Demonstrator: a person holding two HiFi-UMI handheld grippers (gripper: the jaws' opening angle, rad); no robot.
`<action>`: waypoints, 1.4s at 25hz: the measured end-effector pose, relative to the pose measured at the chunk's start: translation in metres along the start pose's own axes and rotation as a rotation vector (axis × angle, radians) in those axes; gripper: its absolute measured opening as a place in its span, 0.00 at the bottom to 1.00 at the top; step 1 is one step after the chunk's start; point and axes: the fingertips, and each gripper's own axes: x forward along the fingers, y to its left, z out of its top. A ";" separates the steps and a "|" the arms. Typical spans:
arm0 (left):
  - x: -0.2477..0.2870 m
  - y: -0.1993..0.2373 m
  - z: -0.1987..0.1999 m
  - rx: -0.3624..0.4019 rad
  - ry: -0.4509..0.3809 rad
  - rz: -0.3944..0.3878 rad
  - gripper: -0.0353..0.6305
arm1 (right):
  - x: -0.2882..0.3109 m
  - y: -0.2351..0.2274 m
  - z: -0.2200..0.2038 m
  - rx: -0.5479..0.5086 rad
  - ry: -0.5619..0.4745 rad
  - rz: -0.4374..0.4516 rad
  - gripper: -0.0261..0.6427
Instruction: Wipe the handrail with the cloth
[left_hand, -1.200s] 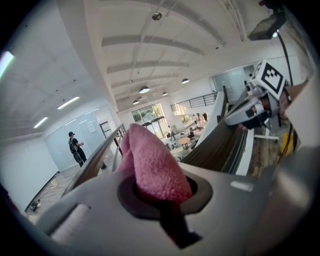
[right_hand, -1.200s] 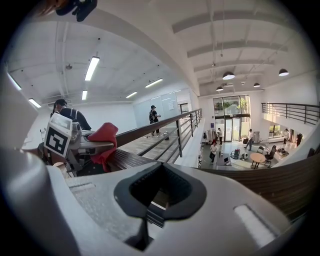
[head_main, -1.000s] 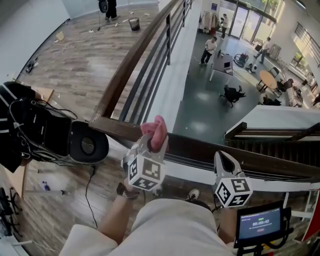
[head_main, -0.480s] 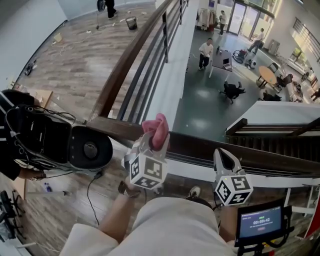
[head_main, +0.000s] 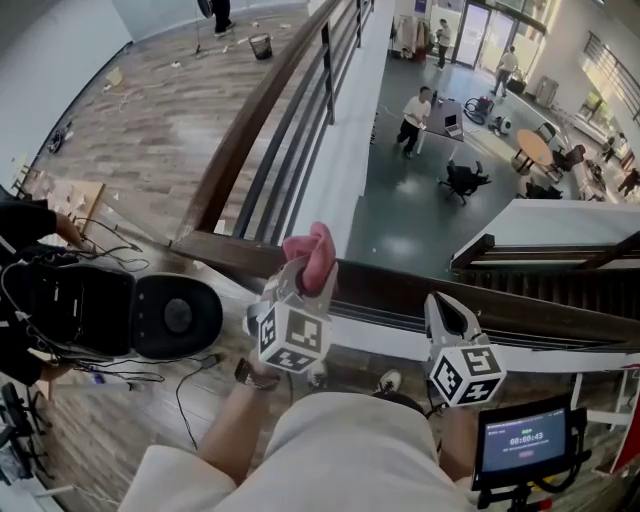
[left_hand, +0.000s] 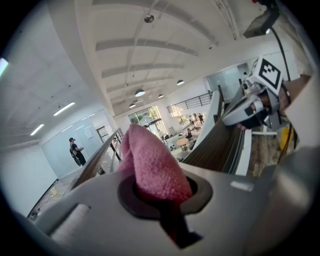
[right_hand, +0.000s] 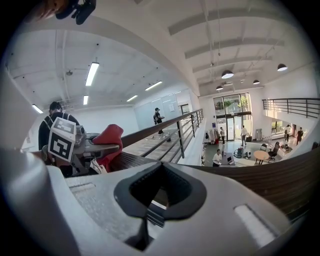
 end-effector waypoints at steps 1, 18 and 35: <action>0.000 0.000 0.000 0.001 0.000 -0.001 0.10 | 0.000 0.000 0.000 -0.001 0.000 0.000 0.04; 0.008 -0.019 0.013 0.039 -0.021 -0.015 0.10 | 0.003 0.003 0.000 -0.010 -0.006 0.016 0.04; 0.007 -0.020 0.014 0.043 -0.022 -0.002 0.10 | -0.005 -0.011 0.004 0.022 -0.019 -0.008 0.04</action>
